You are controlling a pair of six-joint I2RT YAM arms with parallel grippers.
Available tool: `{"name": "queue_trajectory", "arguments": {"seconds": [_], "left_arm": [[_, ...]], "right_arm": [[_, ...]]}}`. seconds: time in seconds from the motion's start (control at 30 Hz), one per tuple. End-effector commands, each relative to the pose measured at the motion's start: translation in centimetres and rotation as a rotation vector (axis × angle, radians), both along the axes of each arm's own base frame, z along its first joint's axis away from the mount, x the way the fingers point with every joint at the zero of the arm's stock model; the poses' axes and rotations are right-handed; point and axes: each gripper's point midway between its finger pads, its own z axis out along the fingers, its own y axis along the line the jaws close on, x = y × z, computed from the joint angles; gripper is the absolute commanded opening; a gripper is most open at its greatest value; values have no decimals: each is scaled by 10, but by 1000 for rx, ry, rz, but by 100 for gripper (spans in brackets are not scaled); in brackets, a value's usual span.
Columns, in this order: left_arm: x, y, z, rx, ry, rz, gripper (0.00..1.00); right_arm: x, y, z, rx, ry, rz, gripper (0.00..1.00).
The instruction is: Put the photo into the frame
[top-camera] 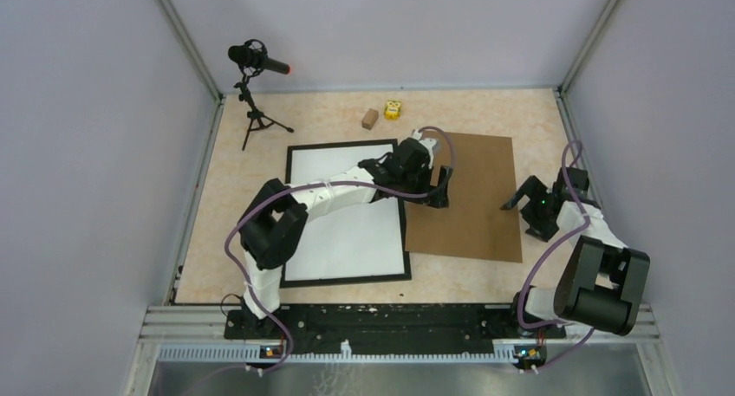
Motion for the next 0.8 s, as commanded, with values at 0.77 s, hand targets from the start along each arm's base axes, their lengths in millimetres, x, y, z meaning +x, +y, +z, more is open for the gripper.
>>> {"name": "queue_trajectory", "arguments": {"seconds": [0.77], "left_arm": [[57,9,-69,218,103,197,98]], "right_arm": [[5,1,-4,11,-20,28,99]]}}
